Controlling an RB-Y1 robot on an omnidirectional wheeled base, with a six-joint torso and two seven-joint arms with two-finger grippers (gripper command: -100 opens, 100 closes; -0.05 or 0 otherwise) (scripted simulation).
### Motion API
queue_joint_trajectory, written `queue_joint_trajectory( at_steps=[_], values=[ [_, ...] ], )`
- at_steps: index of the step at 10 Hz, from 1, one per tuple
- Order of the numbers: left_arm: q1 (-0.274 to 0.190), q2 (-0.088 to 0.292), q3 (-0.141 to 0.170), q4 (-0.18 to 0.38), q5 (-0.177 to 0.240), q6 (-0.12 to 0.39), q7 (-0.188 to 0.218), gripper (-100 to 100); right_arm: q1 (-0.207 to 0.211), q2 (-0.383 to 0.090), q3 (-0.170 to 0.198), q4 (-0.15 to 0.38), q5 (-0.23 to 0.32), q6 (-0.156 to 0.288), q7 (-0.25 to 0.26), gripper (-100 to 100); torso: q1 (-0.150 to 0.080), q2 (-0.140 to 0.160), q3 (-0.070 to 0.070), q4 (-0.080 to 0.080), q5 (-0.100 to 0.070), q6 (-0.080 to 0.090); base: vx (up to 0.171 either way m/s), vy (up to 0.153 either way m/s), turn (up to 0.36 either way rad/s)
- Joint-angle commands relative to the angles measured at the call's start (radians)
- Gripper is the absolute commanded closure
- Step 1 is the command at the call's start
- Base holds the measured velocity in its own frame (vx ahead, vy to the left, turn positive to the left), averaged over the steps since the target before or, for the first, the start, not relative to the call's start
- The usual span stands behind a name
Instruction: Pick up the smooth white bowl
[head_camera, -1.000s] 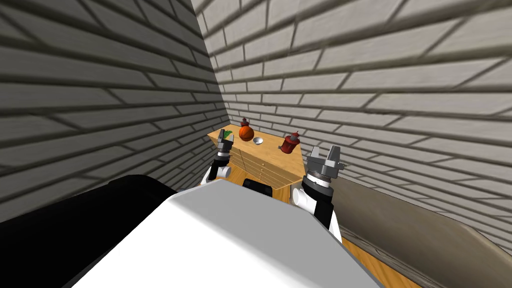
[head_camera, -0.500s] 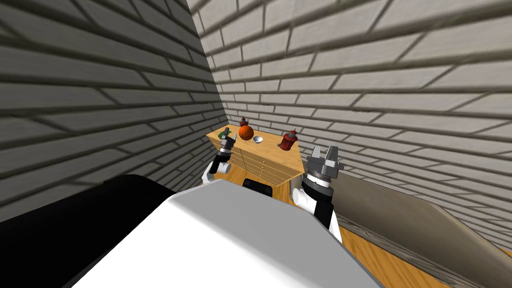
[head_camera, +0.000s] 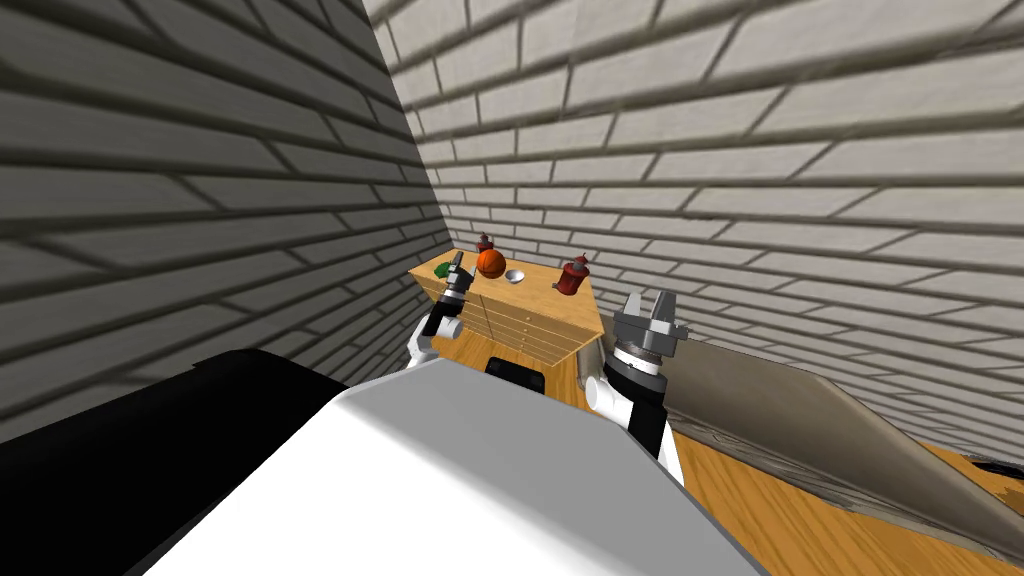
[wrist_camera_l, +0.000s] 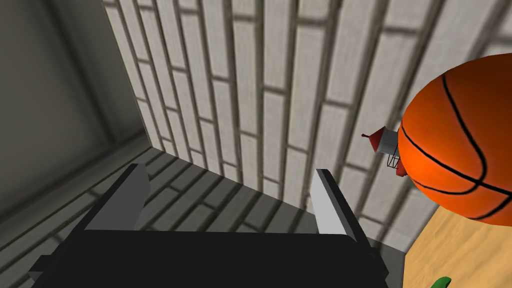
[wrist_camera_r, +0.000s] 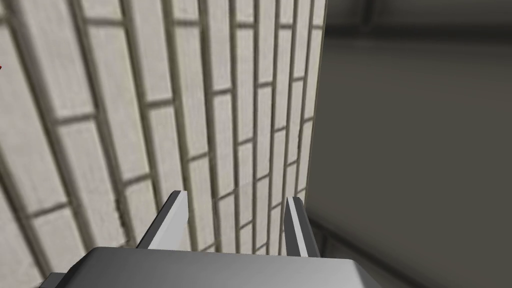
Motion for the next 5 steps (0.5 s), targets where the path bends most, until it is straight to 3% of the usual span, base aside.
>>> queue_joint_trajectory(
  at_steps=[1, 2, 4, 5],
  values=[
    [-0.014, 0.005, 0.005, 0.003, 0.003, 0.044, 0.009, -100, 0.000, 0.000, 0.000, 0.000, 0.000, 0.000, 0.000, 0, 0.000, 0.000, 0.000, 0.000, 0.000, 0.000, -0.056, 0.041, -0.073],
    [-0.049, 0.010, 0.012, 0.014, 0.005, 0.073, 0.023, -100, 0.000, 0.000, 0.000, 0.000, 0.000, 0.000, 0.000, 0, 0.000, -0.001, 0.000, 0.000, 0.000, -0.001, -0.055, 0.049, -0.110],
    [-0.049, 0.010, 0.012, 0.014, 0.005, 0.103, 0.023, -100, 0.000, 0.000, 0.000, 0.000, 0.000, 0.000, 0.000, 0, 0.000, -0.002, -0.001, 0.000, 0.000, -0.001, -0.040, 0.032, -0.037],
    [-0.086, 0.014, 0.020, 0.026, 0.008, 0.143, 0.037, -100, 0.000, 0.000, 0.000, 0.000, 0.000, 0.000, 0.000, 0, -0.002, -0.003, -0.002, -0.001, 0.000, -0.001, -0.048, 0.026, -0.110]
  ],
)
